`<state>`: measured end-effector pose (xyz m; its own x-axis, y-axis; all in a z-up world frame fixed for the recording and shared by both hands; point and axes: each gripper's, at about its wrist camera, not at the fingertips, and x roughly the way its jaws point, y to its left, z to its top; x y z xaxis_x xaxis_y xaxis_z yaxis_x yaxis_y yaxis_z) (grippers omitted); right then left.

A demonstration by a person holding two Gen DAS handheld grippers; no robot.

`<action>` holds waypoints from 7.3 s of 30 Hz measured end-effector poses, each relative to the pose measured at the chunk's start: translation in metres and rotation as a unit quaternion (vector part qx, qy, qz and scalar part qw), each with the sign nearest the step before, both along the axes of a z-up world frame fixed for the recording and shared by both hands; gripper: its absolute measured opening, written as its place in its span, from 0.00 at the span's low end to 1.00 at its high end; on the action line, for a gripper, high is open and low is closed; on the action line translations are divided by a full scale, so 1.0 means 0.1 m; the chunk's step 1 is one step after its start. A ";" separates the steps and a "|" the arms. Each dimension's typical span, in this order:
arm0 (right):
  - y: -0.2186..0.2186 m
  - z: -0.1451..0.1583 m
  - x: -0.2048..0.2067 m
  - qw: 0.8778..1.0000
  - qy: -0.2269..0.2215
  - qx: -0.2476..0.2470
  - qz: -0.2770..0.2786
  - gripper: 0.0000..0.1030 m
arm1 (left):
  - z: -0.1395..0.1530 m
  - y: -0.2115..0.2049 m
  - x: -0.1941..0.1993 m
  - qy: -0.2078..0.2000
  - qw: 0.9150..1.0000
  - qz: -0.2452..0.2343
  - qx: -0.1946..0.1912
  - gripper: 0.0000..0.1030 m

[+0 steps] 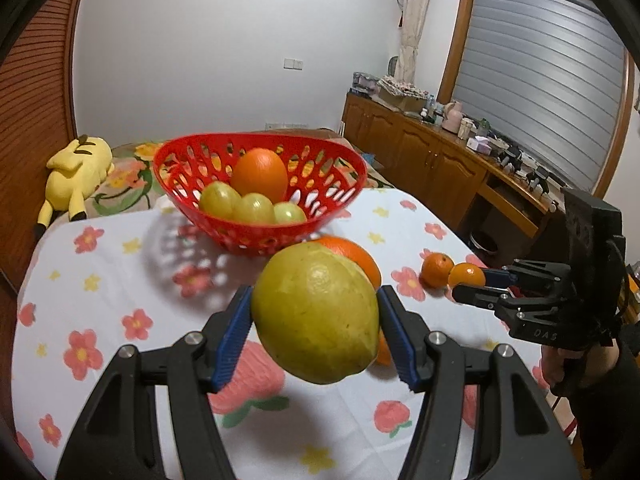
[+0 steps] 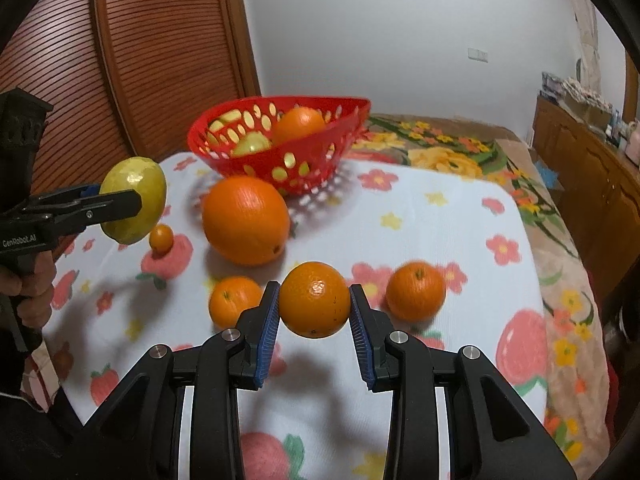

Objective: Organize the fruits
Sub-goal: 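Carry the yellow pear and the tangerine over the red basket with both grippers, then open both grippers to drop the pear and tangerine into the basket, then grasp a tangerine with the left gripper while the right gripper grasps another tangerine, then lift both held tangerines over the red basket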

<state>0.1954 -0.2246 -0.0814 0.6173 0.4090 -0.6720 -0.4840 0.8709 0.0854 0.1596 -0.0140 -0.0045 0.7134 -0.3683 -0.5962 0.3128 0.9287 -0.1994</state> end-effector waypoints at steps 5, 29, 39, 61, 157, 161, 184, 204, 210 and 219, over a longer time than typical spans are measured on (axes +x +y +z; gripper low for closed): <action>0.10 0.19 0.06 1.000 -0.017 0.003 0.010 0.32 | 0.10 0.05 0.04 -0.011 1.000 0.005 0.003 0.59; 0.63 0.56 0.68 0.998 -0.050 -0.009 0.047 0.32 | 0.23 0.21 0.37 -0.022 1.000 0.020 0.009 0.59; 0.75 0.51 1.06 0.997 -0.046 -0.022 0.055 0.33 | 0.21 0.25 0.68 -0.016 1.000 0.021 0.008 0.59; 0.92 0.29 1.44 0.996 -0.026 -0.039 0.080 0.35 | 0.08 0.20 1.13 -0.003 1.000 0.014 0.009 0.59; -0.47 -0.31 0.45 0.996 0.024 -0.015 -0.089 0.66 | -0.86 0.50 0.24 0.073 0.994 0.051 0.057 0.43; -0.45 -0.34 0.48 0.995 0.028 -0.019 -0.089 0.66 | -0.87 0.49 0.25 0.077 0.994 0.049 0.063 0.38; -0.32 -0.47 0.69 0.994 0.059 -0.035 -0.079 0.56 | -0.92 0.43 0.26 0.086 0.993 0.043 0.074 0.31; -0.34 -0.49 0.67 0.995 0.054 -0.028 -0.075 0.45 | -0.77 0.35 0.16 0.055 0.995 0.050 0.059 0.31; -0.26 -0.31 0.57 0.997 0.034 -0.017 -0.060 0.45 | -0.62 0.32 0.13 0.041 0.997 0.046 0.050 0.31; -0.07 -0.04 0.39 0.999 0.002 -0.005 -0.032 0.45 | -0.40 0.29 0.07 0.019 0.998 0.043 0.042 0.31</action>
<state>0.2345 -0.2317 -0.0857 0.6394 0.3627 -0.6779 -0.4279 0.9004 0.0782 0.1662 0.0146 -0.0449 0.7160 -0.2542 -0.6502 0.2248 0.9657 -0.1300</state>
